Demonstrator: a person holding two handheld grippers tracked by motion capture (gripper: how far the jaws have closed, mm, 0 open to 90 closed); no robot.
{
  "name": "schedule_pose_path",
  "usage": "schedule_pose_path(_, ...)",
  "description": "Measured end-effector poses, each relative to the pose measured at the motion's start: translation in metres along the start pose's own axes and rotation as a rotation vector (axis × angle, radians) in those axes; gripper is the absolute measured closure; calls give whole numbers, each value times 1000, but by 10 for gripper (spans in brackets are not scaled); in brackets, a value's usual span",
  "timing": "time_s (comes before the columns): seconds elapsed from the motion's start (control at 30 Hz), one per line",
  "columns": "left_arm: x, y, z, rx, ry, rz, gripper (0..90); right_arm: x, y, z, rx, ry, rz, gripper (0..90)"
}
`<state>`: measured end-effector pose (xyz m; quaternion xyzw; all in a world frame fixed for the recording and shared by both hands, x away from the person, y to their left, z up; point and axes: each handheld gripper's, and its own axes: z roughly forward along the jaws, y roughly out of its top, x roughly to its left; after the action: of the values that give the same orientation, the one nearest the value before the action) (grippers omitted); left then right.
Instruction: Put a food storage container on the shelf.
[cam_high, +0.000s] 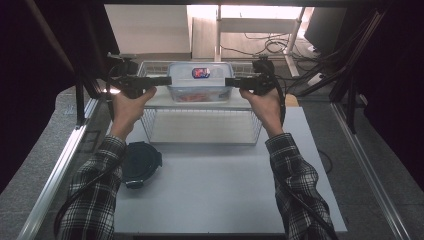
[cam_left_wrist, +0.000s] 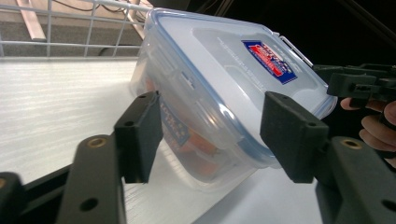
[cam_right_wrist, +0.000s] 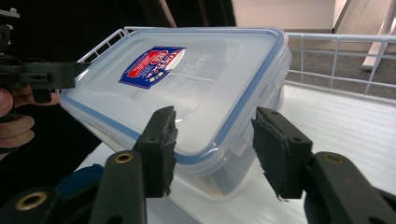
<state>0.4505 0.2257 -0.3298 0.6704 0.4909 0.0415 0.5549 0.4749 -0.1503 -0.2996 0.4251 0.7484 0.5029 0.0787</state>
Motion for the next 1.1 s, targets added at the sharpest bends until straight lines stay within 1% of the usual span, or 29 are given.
schedule_pose_path(0.03, -2, 0, -1, -1, 7, 6, 422, 0, 0, -1, 3, 3, 0, 518)
schedule_pose_path(0.07, -5, 0, -3, 4, 21, 29, 437, 0, 0, -2, 3, 6, -3, 542)
schedule_pose_path(0.1, -7, 0, -5, -3, 20, 38, 445, 0, -1, -4, 2, 8, -9, 563)
schedule_pose_path(0.13, -8, -1, -8, -15, 3, 44, 444, 1, -2, -6, 1, 6, -17, 563)
schedule_pose_path(0.17, -10, -3, -13, -38, -35, 46, 451, 2, -2, -7, 1, 3, -24, 563)
schedule_pose_path(0.2, -12, -4, -16, -41, -47, 54, 467, 3, -3, -9, -4, 4, -35, 567)
schedule_pose_path(0.23, -15, -6, -19, -37, -49, 70, 494, 3, -4, -11, -9, 5, -45, 575)
schedule_pose_path(0.3, -21, -12, -24, -20, -36, 126, 565, 4, -6, -15, -14, 20, -73, 593)
schedule_pose_path(0.37, -24, -16, -25, -9, -6, 160, 615, 6, -9, -16, 0, 18, -96, 601)
schedule_pose_path(0.4, -24, -17, -27, -18, 16, 167, 628, 6, -11, -16, 5, 10, -113, 601)
schedule_pose_path(0.43, -23, -18, -27, -31, 26, 158, 637, 7, -12, -17, -1, 2, -122, 601)
schedule_pose_path(0.5, -19, -16, -27, -43, 46, 125, 676, 7, -12, -17, -15, -1, -118, 605)
schedule_pose_path(0.57, -18, -15, -26, -40, 55, 119, 713, 8, -12, -18, -24, 6, -112, 607)
schedule_pose_path(0.63, -19, -16, -26, -35, 56, 131, 734, 10, -12, -19, -19, -1, -127, 617)
schedule_pose_path(0.73, -20, -19, -27, -32, 54, 145, 712, 10, -14, -22, -21, -3, -143, 626)
schedule_pose_path(0.87, -22, -28, -29, -31, 60, 177, 621, 10, -19, -27, -29, 8, -145, 624)
schedule_pose_path(0.97, -24, -35, -30, -27, 64, 207, 557, 10, -23, -29, -29, 15, -152, 603)
schedule_pose_path(1.1, -28, -44, -34, -27, 70, 234, 477, 13, -30, -34, -35, 12, -181, 555)
